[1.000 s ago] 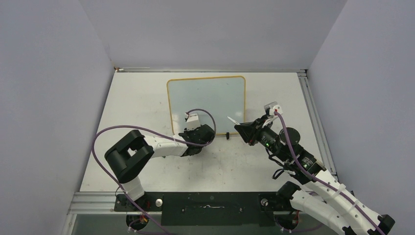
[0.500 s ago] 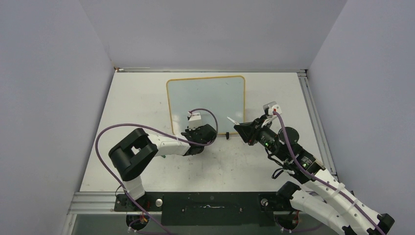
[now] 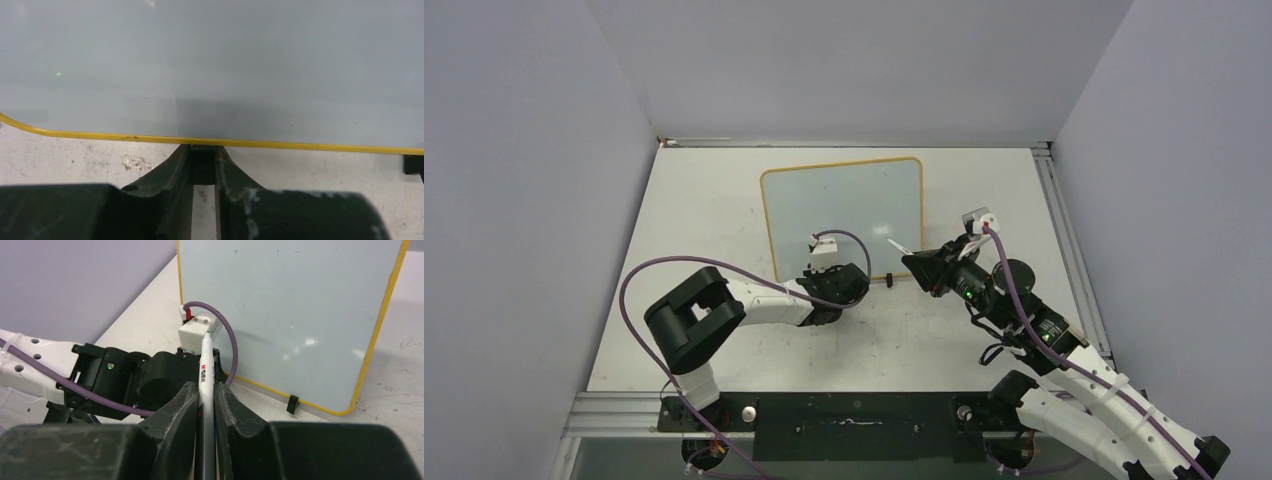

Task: Write a sentence on the whiteboard
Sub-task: Move the whiteboard stand to the center of the board.

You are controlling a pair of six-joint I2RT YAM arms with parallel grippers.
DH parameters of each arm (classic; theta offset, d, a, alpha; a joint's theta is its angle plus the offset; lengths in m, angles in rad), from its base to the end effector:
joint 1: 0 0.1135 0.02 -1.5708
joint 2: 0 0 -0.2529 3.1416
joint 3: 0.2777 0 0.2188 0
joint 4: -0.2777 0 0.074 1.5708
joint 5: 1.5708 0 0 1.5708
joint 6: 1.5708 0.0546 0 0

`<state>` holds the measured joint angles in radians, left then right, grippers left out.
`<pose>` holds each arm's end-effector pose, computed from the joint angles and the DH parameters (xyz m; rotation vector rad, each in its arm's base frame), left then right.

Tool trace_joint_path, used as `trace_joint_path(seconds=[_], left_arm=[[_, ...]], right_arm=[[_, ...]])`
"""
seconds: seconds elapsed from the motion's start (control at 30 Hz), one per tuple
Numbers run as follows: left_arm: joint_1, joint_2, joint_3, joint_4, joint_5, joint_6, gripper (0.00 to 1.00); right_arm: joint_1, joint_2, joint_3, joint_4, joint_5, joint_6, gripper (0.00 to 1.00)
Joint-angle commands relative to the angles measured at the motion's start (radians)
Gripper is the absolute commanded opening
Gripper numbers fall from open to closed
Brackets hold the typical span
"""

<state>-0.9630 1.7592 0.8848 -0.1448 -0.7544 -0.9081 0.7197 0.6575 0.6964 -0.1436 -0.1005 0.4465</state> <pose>0.2066 -0.2315 0.1421 -0.1884 2.2324 0.0162 0.1132 0.1065 0.3228 -0.3198 1.7390 0.9499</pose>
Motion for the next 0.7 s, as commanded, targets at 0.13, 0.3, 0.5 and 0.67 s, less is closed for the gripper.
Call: trace_joint_path(seconds=[0.13,0.3,0.5,0.67], left_arm=[[-0.115,-0.076,-0.012,-0.183,0.003,-0.133,0.00],[-0.182,-0.078,-0.012,-0.249,0.012,-0.207,0.00],[-0.266,-0.068,0.030,-0.341,0.001,-0.259,0.00],[-0.318,-0.056,0.076,-0.400,-0.003,-0.272,0.09]], right_arm=[[0.001,-0.006,0.020,0.053,-0.013,0.029,0.05],[0.002,-0.017,0.012,0.058,-0.019,0.036,0.05],[0.003,-0.024,0.018,0.051,-0.028,0.040,0.05],[0.002,-0.035,0.011,0.047,-0.030,0.044,0.05]])
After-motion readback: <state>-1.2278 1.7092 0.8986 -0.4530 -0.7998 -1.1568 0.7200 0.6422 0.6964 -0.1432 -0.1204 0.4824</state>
